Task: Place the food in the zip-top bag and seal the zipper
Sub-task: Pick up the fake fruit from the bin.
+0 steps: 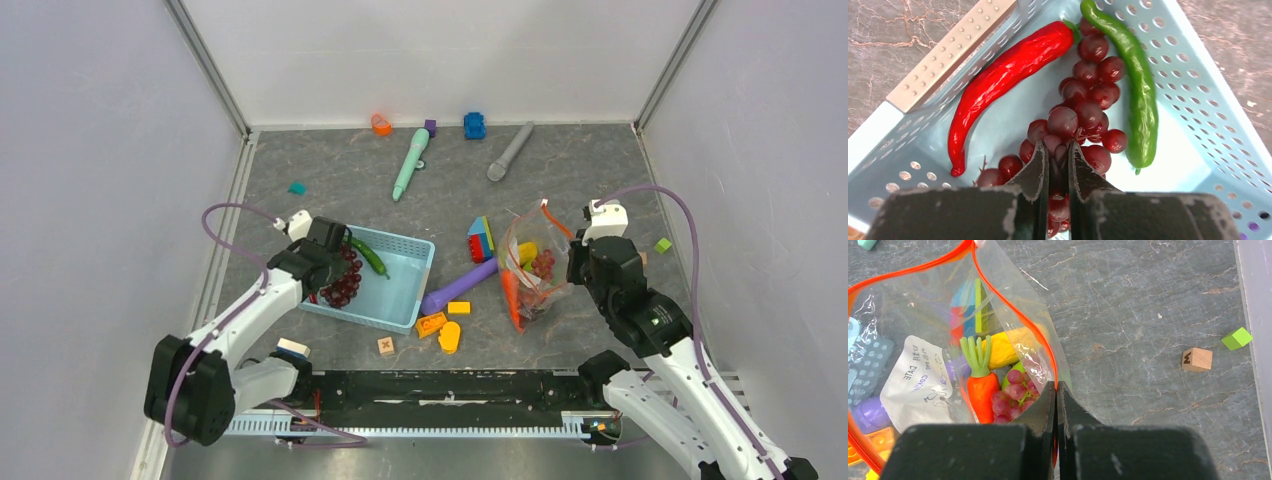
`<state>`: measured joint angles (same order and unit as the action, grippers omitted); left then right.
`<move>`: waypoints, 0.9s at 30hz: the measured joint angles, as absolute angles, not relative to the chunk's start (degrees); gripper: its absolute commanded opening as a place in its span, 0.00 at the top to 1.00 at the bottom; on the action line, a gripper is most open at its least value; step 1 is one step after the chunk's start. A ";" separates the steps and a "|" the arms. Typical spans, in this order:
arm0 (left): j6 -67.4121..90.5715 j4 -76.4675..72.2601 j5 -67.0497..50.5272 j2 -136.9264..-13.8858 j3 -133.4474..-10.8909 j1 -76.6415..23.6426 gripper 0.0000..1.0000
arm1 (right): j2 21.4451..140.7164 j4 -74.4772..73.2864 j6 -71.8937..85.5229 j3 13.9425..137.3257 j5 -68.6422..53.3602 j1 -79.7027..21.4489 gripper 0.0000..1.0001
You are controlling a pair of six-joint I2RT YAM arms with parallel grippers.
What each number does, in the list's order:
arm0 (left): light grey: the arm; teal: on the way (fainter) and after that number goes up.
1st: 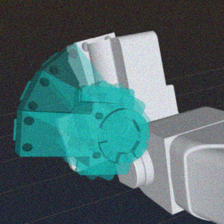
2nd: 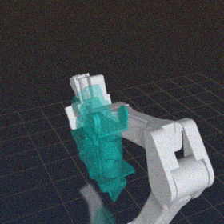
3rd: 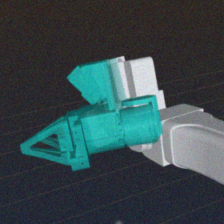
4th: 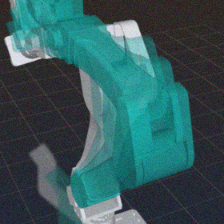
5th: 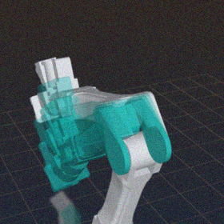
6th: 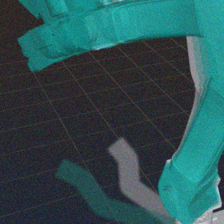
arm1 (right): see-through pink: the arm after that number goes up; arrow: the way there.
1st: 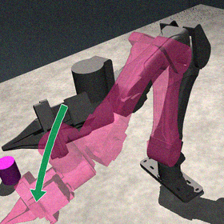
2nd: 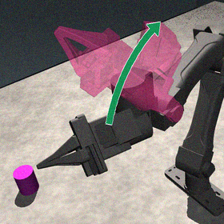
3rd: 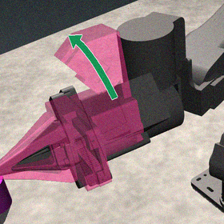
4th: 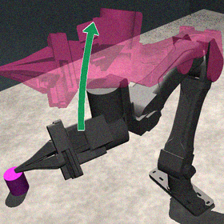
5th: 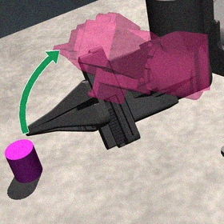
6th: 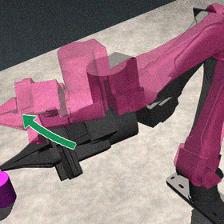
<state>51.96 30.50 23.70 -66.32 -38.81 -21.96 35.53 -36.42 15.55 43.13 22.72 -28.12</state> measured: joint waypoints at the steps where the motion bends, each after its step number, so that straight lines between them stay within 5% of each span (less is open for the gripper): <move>1: 51.88 30.92 23.24 -64.88 -38.81 -21.96 0.98 | 35.40 -36.42 15.55 43.13 22.74 -28.12 1.00; 17: 49.76 32.84 15.84 -44.05 -39.94 -22.00 0.98 | 35.22 -36.42 15.53 43.13 22.72 -28.12 1.00; 27: 46.61 22.65 3.49 -45.28 -45.67 -22.00 0.98 | 35.20 -36.40 15.14 43.13 21.98 -28.12 1.00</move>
